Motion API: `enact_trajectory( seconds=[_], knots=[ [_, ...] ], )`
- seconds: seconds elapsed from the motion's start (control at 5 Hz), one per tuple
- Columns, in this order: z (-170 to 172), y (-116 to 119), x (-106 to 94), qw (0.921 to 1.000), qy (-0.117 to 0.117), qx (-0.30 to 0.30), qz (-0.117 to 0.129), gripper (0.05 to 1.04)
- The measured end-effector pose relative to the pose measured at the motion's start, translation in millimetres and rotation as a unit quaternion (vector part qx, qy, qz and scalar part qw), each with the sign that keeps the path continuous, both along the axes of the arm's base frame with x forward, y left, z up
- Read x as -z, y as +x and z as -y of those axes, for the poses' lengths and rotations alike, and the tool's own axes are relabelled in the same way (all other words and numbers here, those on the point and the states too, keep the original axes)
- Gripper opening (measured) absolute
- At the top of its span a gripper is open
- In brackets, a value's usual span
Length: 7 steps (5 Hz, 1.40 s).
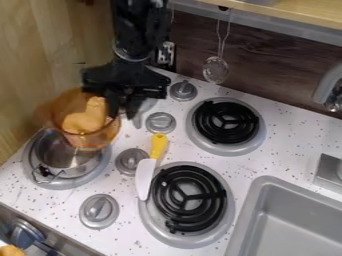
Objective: Put the orange pot in the silver pot to the right side of the oven
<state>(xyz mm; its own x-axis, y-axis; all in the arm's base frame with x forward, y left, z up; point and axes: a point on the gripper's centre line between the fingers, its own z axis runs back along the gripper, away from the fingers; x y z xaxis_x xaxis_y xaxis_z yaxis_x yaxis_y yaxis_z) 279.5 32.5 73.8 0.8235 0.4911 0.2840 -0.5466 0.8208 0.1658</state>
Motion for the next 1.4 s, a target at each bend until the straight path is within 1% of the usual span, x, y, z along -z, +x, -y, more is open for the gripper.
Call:
enact_trajectory(
  seconds=[0.2,0.4,0.6,0.8,1.0,1.2,1.4],
  knots=[
    [22,-3,-3.3,0.9995,0.014,0.022,-0.019,0.245],
    [40,-7,1.3,0.9988,0.039,0.013,-0.026,0.245],
    [65,-10,15.7,0.9995,0.007,-0.003,-0.029,0.245],
    [92,-12,28.7,0.9983,-0.036,-0.029,-0.035,0.245],
    [107,-9,43.6,0.9964,-0.075,-0.034,-0.022,0.245],
    [124,-7,52.6,0.995,-0.087,-0.047,-0.014,0.245],
    [135,-6,62.0,0.9935,-0.093,-0.066,-0.01,0.245]
  ],
)
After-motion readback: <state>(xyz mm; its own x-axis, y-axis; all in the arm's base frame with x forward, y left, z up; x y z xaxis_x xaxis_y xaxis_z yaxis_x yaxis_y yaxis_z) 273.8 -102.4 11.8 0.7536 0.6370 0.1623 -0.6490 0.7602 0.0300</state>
